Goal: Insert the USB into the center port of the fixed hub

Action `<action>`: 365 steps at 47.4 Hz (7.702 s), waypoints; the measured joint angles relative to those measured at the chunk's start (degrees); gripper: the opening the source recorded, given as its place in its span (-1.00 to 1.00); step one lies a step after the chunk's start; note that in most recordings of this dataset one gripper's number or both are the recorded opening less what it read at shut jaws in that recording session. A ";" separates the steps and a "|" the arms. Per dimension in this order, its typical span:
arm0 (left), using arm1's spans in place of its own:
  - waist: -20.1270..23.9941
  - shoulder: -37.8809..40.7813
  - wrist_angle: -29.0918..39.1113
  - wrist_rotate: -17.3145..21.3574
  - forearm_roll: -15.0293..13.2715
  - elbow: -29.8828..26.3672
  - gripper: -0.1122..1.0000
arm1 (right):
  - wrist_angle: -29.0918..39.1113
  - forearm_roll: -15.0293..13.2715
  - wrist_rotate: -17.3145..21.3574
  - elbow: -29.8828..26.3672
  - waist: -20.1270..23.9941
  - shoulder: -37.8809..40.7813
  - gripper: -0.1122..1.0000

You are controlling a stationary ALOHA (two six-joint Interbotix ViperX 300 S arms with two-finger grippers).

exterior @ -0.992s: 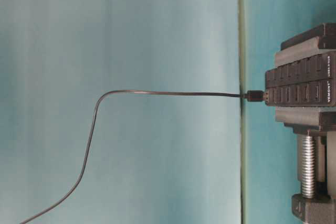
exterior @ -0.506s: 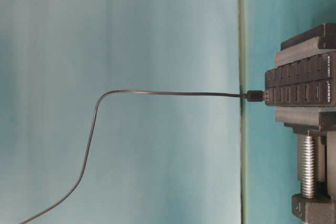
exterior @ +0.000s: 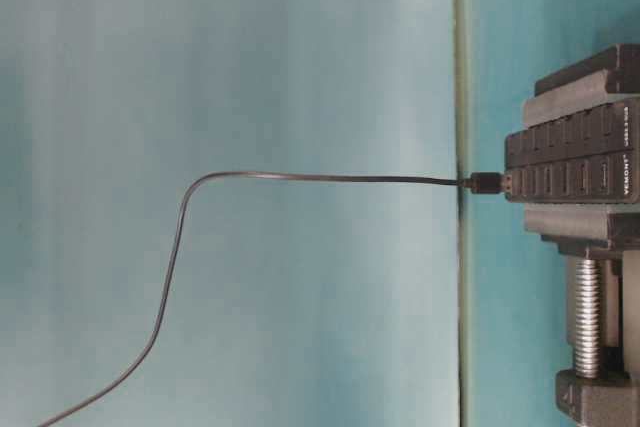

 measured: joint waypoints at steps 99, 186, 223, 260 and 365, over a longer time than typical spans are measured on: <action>0.00 -0.44 1.67 -0.18 0.00 -0.35 -0.78 | -0.26 -8.17 -2.29 -17.49 -3.43 30.23 -0.76; 0.00 -1.32 1.85 -0.44 0.09 -0.44 -0.78 | -11.87 -8.26 -2.20 -18.72 -4.83 37.35 0.70; 0.00 -1.32 1.85 -0.53 0.09 -0.26 -0.78 | -12.30 -8.26 -2.20 -18.81 -4.83 38.58 0.09; 0.00 -1.58 1.85 -0.53 0.09 -0.26 -0.78 | -12.04 -8.17 -2.20 -19.07 -4.31 38.67 -0.64; 0.00 -2.02 1.85 -0.53 0.09 -0.26 -0.78 | -5.45 0.62 -2.20 -20.57 2.46 36.12 -0.66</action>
